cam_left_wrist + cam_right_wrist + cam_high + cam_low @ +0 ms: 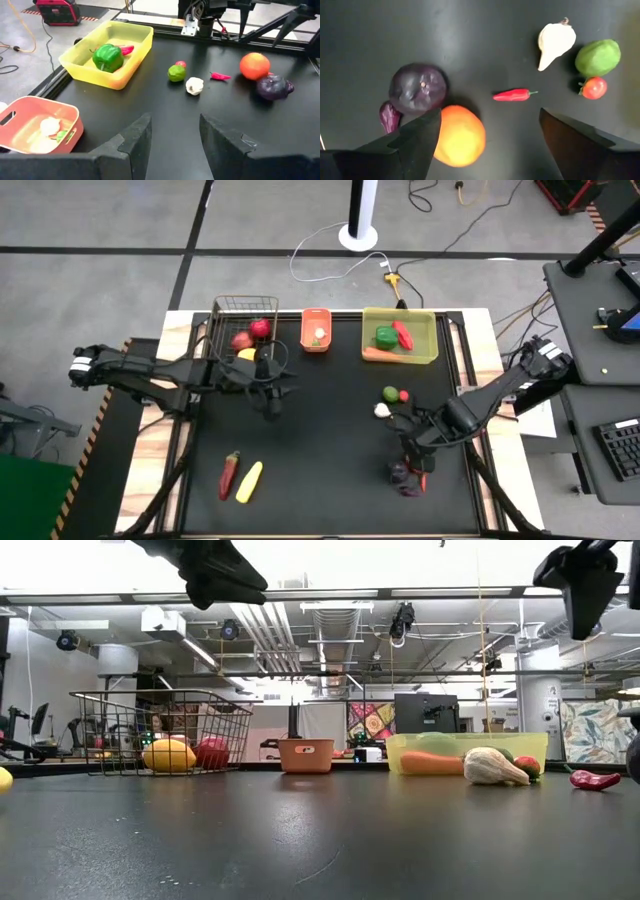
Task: Sort produce into baskets
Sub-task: Put the orange fruit into the wire basket
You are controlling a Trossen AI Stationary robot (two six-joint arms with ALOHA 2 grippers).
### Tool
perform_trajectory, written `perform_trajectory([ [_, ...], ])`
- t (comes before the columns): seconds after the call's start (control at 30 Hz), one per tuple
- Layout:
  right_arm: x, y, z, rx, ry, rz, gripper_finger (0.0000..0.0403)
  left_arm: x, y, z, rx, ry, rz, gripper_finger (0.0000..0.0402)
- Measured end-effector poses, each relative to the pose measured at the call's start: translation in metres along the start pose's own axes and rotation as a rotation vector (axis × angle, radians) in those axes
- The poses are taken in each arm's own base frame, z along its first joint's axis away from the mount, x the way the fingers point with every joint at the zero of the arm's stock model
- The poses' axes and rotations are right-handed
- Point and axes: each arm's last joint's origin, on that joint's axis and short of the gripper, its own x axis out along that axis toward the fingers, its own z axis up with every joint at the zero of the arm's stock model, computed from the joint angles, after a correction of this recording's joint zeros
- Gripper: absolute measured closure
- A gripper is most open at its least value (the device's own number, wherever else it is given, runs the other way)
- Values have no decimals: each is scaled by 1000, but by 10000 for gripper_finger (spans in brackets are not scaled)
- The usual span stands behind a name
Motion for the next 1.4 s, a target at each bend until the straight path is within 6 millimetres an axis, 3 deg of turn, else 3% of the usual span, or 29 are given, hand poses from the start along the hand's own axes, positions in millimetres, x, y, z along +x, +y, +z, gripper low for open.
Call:
perform_trajectory([
  [0.23,0,17,-17,-136,15,19,50,0,0,0,-11,0,0,253],
  [0.43,4,31,-31,-150,41,18,49,0,0,0,-12,0,0,253],
  [0.8,39,54,-35,-250,181,-41,48,0,0,2,-20,-18,-2,253],
  [1.4,69,54,-39,-369,279,-107,48,0,0,2,-21,-20,-2,253],
])
